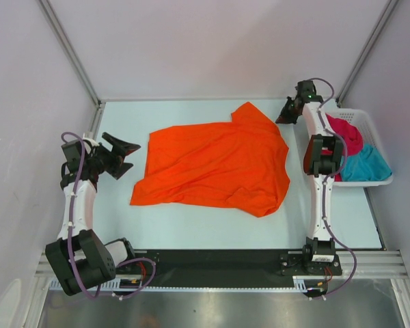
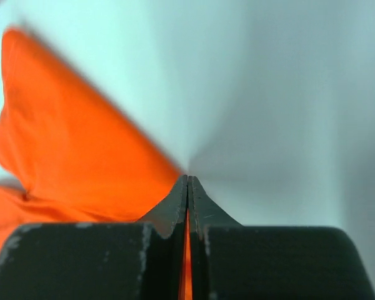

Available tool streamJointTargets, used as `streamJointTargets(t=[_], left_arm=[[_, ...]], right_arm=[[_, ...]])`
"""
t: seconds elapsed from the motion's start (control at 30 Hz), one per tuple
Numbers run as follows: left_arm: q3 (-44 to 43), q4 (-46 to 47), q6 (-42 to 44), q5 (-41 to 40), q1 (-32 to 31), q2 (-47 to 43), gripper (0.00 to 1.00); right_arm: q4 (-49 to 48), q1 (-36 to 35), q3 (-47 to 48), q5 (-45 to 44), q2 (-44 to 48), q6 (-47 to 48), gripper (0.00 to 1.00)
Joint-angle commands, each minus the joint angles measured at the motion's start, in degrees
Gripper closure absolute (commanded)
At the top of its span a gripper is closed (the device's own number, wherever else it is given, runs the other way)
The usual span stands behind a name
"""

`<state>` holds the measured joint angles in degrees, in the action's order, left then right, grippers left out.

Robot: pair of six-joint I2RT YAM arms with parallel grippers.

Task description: Fold and stack the t-shirts

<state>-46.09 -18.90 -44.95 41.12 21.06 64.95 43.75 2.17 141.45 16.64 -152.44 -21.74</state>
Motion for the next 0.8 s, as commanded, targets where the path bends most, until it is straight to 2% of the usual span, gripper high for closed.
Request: streamJointTargets(t=[0.0,0.2,0.33,0.5,0.77], left_arm=[[-2.1,1.7,0.8,0.4,-0.4,0.0,0.03],[-1.7,2.1,1.1,0.4,-0.4,0.9,0.03],[-1.4,3.0,1.1,0.4,-0.7,1.4,0.03],[-1.5,2.5,2.5,2.5,-2.7,4.2,0.02],[-2.6,-2.3,7.2,1.0,-7.4,6.5,0.0]], right_arm=[[-2.2,4.5,4.5,-3.9,-0.2,-1.7,1.0],[-1.1,5.3,5.0,-2.5,0.4,-0.8,1.0],[1.7,2.7,3.2,-1.4,2.4,1.6,1.0],[3.4,-1.7,-8.7,-1.9,9.8,4.8,0.93],[0.2,-9.8,-28.1,-5.2,29.8,5.8,0.85]])
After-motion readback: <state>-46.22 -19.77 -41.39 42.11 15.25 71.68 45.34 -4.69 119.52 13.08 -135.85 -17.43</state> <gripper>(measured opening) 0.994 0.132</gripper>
